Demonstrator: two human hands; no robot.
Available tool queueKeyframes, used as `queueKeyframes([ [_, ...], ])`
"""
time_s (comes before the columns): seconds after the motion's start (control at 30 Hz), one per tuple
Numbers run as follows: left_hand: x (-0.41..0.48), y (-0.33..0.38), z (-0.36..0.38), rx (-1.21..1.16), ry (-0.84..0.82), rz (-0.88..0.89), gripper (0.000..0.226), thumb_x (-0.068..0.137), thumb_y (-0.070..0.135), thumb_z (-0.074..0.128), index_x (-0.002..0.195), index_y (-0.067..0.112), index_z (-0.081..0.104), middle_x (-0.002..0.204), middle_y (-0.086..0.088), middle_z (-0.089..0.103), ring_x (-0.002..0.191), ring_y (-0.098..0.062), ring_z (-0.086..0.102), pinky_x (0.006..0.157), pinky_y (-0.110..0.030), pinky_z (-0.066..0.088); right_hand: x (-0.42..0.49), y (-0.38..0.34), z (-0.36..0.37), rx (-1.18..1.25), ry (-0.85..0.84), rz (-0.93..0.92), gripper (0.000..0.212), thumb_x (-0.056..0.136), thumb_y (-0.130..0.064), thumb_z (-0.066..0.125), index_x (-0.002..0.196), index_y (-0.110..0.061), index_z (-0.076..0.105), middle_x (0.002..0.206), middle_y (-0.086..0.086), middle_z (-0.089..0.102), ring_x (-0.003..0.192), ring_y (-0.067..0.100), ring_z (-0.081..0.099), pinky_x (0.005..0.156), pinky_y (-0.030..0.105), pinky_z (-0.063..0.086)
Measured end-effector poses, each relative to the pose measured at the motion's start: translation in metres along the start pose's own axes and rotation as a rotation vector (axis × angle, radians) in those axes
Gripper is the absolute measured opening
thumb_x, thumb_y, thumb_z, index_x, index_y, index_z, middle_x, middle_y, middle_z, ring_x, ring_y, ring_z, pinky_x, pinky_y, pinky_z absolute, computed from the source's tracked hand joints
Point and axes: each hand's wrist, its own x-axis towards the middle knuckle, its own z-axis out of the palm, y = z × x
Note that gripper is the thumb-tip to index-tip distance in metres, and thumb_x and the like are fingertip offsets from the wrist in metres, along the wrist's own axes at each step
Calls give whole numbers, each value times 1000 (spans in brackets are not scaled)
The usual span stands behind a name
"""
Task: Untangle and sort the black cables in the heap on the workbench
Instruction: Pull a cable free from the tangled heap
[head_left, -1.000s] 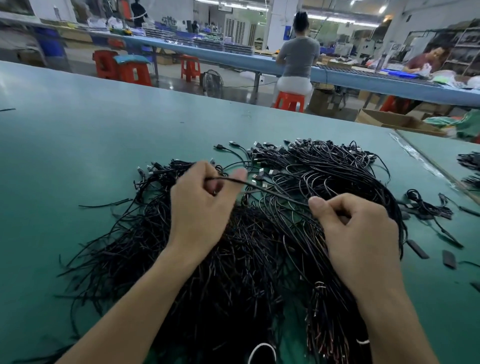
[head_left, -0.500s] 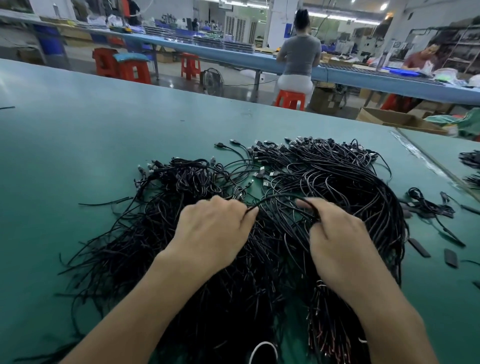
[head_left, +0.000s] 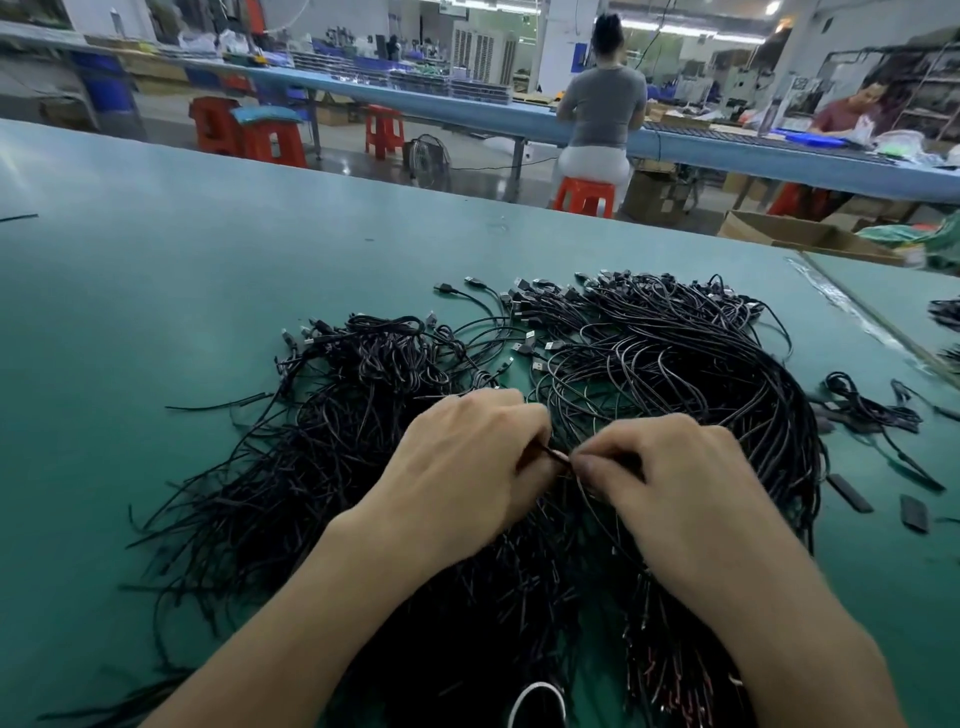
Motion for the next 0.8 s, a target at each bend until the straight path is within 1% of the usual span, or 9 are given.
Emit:
queueKeyframes([
  [0.1, 1, 6, -6, -167, 83, -31, 20, 80, 36, 65, 69, 28, 49, 69, 13, 53, 64, -5, 49, 59, -19, 32, 0, 13, -5, -102, -43, 95, 9, 91, -43, 65, 88, -40, 73, 83, -17, 66, 86, 10, 60, 83, 36, 52],
  [0.23, 1, 5, -12, -324, 231, -102, 18, 78, 31, 68, 66, 25, 56, 62, 10, 53, 57, -8, 47, 56, -23, 38, 2, 28, -8, -133, 20, 272, 21, 92, -45, 64, 72, -47, 60, 75, -17, 58, 81, 15, 54, 84, 38, 50],
  [0.37, -1, 4, -14, -244, 405, 42, 16, 75, 24, 64, 62, 16, 59, 60, 13, 47, 57, -3, 42, 56, -20, 32, 7, 31, 6, -249, -15, 369, 12, 96, -46, 58, 91, -42, 68, 74, -17, 53, 82, 14, 47, 84, 33, 36],
  [0.47, -3, 4, -11, -63, 260, 26, 38, 83, 46, 47, 56, 20, 46, 55, 10, 44, 50, -9, 44, 49, -22, 32, 8, 23, 10, -335, -73, 344, 14, 97, -49, 55, 94, -48, 68, 103, -20, 62, 110, 15, 49, 107, 43, 25],
  [0.57, -3, -4, -2, 161, 76, -118, 58, 97, 61, 27, 56, 20, 33, 56, 9, 42, 49, -8, 43, 51, -28, 39, 7, 18, 6, -401, -161, 271, 31, 97, -55, 49, 128, -53, 55, 153, -19, 36, 145, 20, 24, 119, 61, 0],
  [0.63, -3, -8, 3, 172, -12, -180, 58, 98, 64, 26, 58, 22, 34, 59, 9, 44, 53, -12, 46, 56, -32, 42, 4, 16, 1, -336, -90, 161, 46, 98, -53, 47, 143, -49, 40, 159, -19, 28, 150, 13, 15, 121, 54, -7],
  [0.7, -2, -8, 5, 61, -39, -187, 59, 96, 67, 30, 57, 23, 35, 56, 9, 45, 52, -12, 45, 54, -30, 37, 2, 10, -4, -145, -23, 28, 50, 100, -47, 45, 148, -45, 34, 156, -19, 33, 148, 5, 17, 119, 31, 3],
  [0.73, -2, -6, 6, -58, -32, -183, 59, 96, 67, 33, 56, 22, 35, 51, 10, 43, 48, -10, 42, 52, -28, 35, 2, 7, -4, -71, -16, -46, 49, 100, -44, 44, 148, -44, 35, 155, -20, 35, 147, 3, 18, 115, 22, 7],
  [0.8, 1, -2, 4, -381, -27, -174, 59, 96, 61, 42, 54, 20, 36, 46, 11, 35, 43, -10, 32, 48, -27, 29, 5, 7, 0, -7, -2, -165, 38, 101, -40, 43, 138, -41, 51, 147, -20, 46, 142, 3, 30, 117, 20, 16],
])
